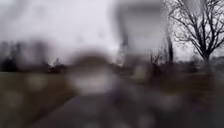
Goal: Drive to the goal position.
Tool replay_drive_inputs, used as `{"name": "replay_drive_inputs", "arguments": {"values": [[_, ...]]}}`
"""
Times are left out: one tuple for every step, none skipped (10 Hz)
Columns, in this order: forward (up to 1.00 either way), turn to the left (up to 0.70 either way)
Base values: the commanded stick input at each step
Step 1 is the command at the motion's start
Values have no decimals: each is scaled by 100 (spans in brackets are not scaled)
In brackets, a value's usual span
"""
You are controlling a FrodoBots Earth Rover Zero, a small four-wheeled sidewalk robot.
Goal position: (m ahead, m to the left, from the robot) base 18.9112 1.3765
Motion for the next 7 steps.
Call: {"name": "replay_drive_inputs", "arguments": {"values": [[85, 0], [85, 0], [85, 0], [85, 0], [85, 0], [85, 0], [85, 0]]}}
